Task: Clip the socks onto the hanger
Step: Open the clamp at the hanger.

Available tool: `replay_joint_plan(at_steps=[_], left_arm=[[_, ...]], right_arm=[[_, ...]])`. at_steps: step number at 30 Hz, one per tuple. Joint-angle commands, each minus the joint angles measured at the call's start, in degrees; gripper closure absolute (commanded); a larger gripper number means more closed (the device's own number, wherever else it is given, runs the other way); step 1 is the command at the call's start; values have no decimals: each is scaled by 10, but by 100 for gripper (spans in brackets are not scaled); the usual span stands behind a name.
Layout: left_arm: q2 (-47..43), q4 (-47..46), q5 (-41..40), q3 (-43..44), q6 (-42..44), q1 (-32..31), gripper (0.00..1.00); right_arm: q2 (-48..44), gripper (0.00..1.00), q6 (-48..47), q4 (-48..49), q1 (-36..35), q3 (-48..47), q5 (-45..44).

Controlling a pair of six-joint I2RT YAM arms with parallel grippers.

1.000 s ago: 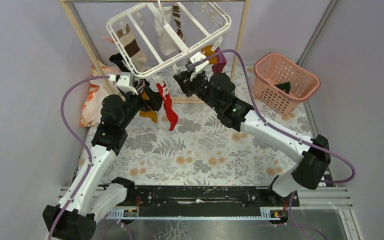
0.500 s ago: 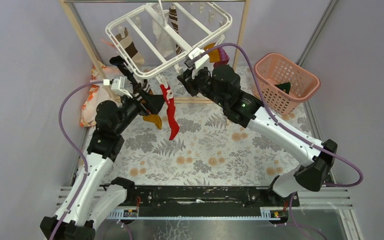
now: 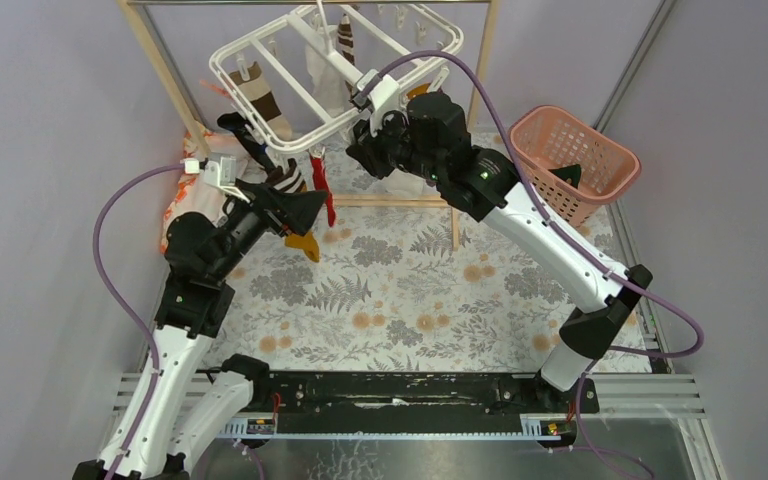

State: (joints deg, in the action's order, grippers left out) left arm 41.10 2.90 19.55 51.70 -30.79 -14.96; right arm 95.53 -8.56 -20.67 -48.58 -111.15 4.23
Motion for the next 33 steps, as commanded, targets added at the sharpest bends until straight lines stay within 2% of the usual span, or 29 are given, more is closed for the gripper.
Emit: replay_joint_plan(at_steps=[1,10,17,20,25,28,30,33], left_arm=[[0,15,12,21,20,-2,1],[26,-15,32,51,-29,-3,1],[51,-20,5,68,-90,-10,1],[67,-27,41,87,-125,-14,6],[74,-20,79,123,-172,-23,6],[72,52,80,162,-172,-24,6],[69,132,58,202,-146,-23,6],[60,283,-76,269,-73,-23,3]], right_arm=[[10,100,11,-78,2,-55,18],[-11,100,10,-85,7,-41,43],[-28,100,13,-74,11,-14,65],[-34,100,13,-76,13,-9,67],[-44,100,17,-74,16,-3,69],[-51,100,17,-66,16,8,67],[-58,100,19,-61,16,13,66],[-64,100,18,-58,17,20,64]])
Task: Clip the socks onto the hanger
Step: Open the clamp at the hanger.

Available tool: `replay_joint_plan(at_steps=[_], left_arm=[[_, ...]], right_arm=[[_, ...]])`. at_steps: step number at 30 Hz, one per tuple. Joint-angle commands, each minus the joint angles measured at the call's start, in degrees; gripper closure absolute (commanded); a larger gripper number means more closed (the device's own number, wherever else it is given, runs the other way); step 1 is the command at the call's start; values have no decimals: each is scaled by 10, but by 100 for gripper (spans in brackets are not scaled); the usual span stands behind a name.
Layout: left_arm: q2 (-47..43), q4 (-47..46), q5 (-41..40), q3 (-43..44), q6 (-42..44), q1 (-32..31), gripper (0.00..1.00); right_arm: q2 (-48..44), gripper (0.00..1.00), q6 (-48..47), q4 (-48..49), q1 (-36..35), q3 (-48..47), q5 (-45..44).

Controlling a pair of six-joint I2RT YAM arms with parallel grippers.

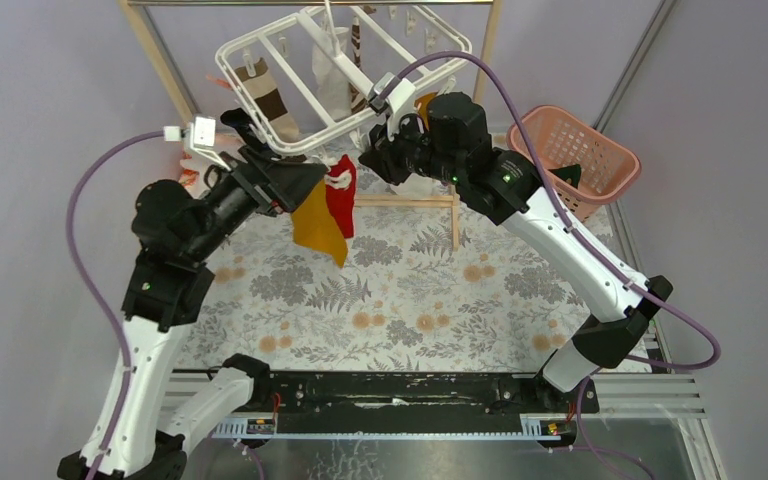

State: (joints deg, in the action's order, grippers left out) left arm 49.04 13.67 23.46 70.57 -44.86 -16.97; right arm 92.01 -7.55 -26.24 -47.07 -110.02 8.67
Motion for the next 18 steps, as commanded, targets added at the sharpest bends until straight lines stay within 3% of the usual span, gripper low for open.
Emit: replay_joint_plan(at_steps=[1,6,10,12,18], left_arm=[[-23,212,-157,95,85,-3,3],[-31,329,-283,146,139,-3,3],[-14,388,-302,179,160,-3,2],[-9,380,-270,174,153,-3,1],[15,223,-36,132,70,-3,3]], right_arm=[[-30,100,8,-1,2,9,21],[-28,100,7,-1,4,8,26],[-31,100,8,6,4,13,29],[-31,100,8,5,4,13,33],[-38,100,14,14,4,28,41]])
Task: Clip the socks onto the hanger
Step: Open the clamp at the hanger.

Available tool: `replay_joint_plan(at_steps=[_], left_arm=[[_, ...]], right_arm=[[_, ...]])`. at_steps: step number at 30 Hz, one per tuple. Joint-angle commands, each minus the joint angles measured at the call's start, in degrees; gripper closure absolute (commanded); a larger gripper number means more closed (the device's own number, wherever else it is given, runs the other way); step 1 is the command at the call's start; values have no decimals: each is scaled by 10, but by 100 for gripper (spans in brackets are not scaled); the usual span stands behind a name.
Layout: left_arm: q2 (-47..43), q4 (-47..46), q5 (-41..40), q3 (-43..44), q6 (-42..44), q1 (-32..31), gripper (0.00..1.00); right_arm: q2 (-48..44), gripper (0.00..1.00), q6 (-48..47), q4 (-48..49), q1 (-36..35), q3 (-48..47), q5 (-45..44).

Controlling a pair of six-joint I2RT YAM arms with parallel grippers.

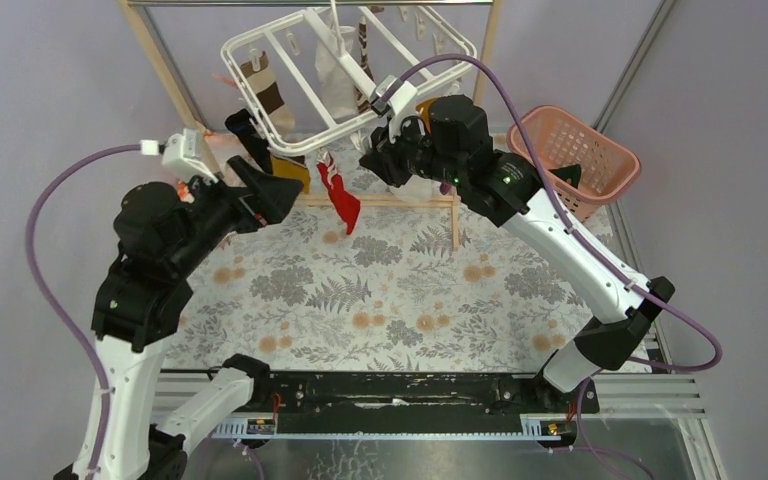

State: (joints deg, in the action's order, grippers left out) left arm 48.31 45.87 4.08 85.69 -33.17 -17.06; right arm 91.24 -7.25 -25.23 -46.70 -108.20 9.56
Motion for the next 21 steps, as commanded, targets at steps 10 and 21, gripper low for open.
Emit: replay_joint_plan(at_steps=[10,21], left_arm=[[54,-227,231,-12,-91,-3,7],[85,-323,225,-36,-106,-64,9]], right_arm=[[-41,100,13,-3,0,16,25],[-46,100,17,-1,0,24,31]])
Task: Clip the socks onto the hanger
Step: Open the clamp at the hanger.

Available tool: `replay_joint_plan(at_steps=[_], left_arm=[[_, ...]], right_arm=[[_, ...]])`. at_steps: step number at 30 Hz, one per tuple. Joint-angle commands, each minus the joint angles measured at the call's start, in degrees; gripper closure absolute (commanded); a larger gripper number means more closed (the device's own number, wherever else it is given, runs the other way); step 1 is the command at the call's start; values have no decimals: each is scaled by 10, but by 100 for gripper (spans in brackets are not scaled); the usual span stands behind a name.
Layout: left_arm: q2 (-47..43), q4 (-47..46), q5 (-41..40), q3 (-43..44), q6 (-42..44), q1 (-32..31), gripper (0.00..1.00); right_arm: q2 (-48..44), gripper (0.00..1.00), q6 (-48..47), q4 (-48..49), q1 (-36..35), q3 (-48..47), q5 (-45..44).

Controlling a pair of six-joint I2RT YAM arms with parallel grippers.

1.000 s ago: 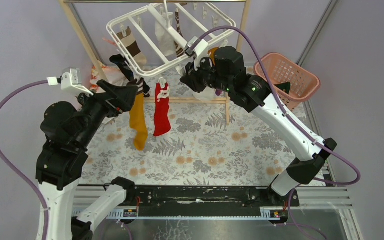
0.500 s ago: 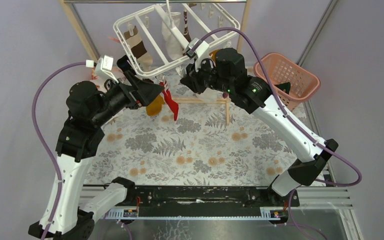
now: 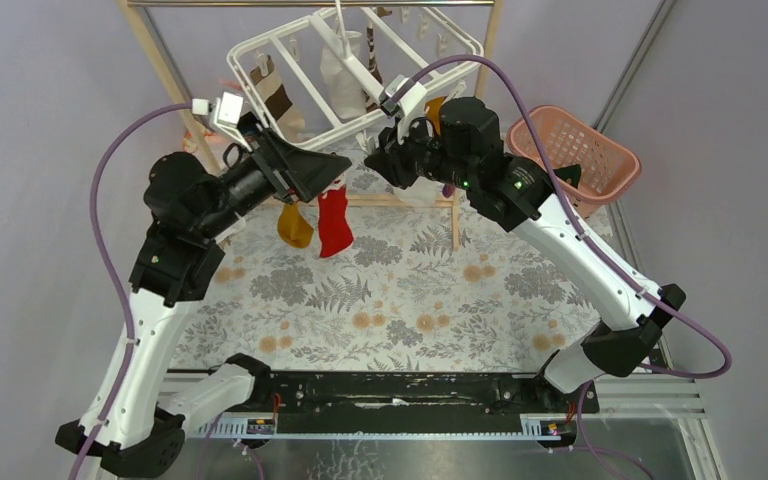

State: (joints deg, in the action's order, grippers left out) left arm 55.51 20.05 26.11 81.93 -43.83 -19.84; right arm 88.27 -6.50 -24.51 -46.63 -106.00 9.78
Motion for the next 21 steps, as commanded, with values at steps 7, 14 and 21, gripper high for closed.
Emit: replay_joint_plan(at_steps=[7,14,21], left_arm=[[49,-72,-56,6,27,-90,9],[17,-129,-142,-58,26,-92,9],[38,-149,-176,-62,24,-92,12]], right_arm=[[-9,100,13,-10,0,-3,30],[-11,100,12,-17,0,-5,31],[-11,100,16,-17,0,3,37]])
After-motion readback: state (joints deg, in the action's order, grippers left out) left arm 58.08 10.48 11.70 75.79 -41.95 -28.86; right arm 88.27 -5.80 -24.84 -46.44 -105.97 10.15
